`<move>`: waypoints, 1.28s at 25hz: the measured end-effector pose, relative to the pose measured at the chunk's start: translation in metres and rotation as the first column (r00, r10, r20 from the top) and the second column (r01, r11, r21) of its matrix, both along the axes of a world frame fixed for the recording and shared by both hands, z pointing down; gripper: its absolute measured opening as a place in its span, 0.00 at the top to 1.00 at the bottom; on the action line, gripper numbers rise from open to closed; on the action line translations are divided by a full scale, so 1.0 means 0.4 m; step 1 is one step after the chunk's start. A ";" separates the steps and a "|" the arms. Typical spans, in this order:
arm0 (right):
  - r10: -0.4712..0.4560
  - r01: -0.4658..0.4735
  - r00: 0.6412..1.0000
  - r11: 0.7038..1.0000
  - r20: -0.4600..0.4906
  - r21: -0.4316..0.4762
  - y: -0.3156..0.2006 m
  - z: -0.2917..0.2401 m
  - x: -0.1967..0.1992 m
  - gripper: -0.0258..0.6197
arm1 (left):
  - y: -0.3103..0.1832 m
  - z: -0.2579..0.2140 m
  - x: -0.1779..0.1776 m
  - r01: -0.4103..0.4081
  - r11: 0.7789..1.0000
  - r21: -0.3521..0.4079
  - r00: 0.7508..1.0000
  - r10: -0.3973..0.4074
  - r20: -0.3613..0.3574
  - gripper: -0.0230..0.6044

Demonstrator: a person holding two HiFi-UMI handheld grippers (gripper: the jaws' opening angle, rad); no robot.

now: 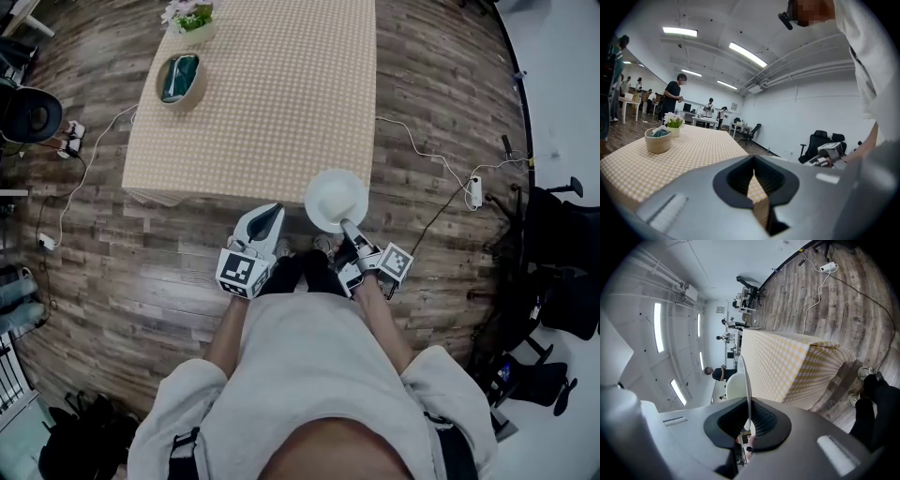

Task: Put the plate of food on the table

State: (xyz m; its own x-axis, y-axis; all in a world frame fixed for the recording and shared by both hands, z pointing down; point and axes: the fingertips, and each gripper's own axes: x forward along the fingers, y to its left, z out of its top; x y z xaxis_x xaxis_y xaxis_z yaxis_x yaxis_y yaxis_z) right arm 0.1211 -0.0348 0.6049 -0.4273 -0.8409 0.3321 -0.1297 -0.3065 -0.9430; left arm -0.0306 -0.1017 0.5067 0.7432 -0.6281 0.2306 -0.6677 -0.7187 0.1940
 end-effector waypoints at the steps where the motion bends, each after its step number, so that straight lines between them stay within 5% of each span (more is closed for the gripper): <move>1: -0.006 0.006 1.000 1.000 0.002 -0.007 0.001 0.009 0.003 0.95 | -0.002 0.003 0.005 0.003 1.000 -0.003 1.000 -0.003 0.002 0.95; 18: -0.064 0.069 0.997 0.990 0.041 -0.126 0.009 0.149 0.011 0.95 | -0.012 0.140 0.023 0.046 0.991 -0.124 0.998 -0.041 0.047 0.95; 32: -0.122 0.124 0.992 0.984 0.021 -0.128 -0.086 0.183 0.042 0.95 | -0.020 0.169 0.044 0.072 0.986 -0.149 0.996 -0.064 0.056 0.95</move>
State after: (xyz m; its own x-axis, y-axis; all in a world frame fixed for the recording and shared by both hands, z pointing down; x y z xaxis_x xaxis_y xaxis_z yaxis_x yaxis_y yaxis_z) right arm 0.1381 -0.0690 0.6780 -0.5298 -0.7320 0.4284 -0.1622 -0.4083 -0.8983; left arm -0.0128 -0.1096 0.5744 0.6847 -0.6322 0.3627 -0.7259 -0.6363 0.2613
